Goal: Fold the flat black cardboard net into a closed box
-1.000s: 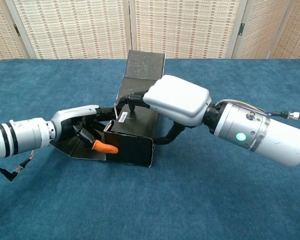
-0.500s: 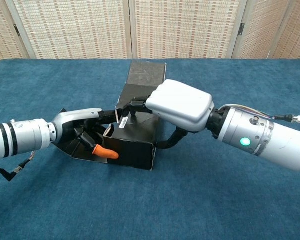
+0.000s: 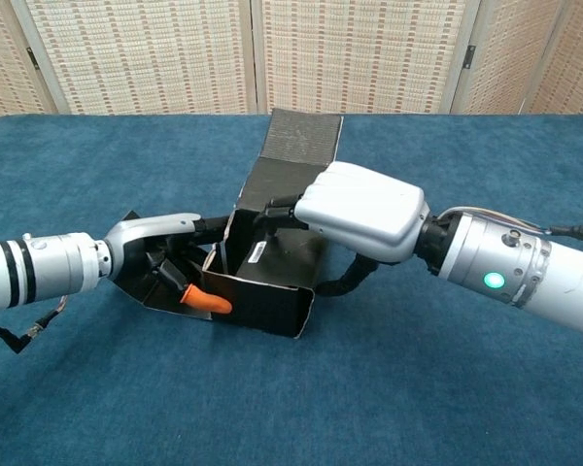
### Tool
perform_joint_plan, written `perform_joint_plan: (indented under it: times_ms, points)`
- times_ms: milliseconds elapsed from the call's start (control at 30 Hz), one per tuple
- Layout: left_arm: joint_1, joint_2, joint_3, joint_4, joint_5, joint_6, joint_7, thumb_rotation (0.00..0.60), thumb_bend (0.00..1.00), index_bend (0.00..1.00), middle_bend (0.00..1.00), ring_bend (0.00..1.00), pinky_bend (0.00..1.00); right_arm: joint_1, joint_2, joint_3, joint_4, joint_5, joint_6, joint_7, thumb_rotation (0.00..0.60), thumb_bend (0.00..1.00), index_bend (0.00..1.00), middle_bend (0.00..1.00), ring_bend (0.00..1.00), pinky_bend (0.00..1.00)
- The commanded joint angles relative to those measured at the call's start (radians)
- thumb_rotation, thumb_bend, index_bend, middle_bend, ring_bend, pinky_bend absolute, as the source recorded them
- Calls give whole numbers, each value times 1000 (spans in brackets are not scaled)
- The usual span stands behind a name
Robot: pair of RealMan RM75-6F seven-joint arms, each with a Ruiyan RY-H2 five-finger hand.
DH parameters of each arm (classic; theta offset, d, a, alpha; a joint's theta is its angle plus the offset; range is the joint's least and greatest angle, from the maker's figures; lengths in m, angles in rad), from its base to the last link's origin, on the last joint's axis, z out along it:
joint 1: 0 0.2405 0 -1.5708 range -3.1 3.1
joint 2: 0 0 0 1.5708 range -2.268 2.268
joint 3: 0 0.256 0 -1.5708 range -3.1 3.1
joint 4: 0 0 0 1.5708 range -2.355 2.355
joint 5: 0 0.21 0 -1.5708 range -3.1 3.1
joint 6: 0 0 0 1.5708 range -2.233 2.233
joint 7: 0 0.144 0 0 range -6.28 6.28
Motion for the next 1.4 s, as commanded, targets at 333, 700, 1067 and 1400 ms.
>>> perform_joint_plan:
  times_ms: [333, 700, 1067, 1400]
  points:
    - [8, -10, -11, -4, -21, -9, 26, 600, 217, 262, 286, 558, 811, 14, 28, -2, -17, -17, 10, -23, 600, 106, 341, 306, 738, 1000]
    - [10, -14, -16, -4, -23, -9, 29, 600, 218, 285, 307, 559, 812, 12, 18, -12, -5, -33, 27, -31, 600, 172, 542, 398, 747, 1000]
    - [9, -11, -17, -24, -24, -17, 28, 600, 218, 293, 314, 562, 812, 31, -37, -29, 71, -49, 2, -20, 600, 264, 692, 632, 787, 1000]
    - [13, -8, -17, -28, -33, -29, 20, 600, 216, 293, 314, 561, 813, 53, -6, -39, 37, -46, -44, -13, 600, 330, 784, 814, 804, 1000]
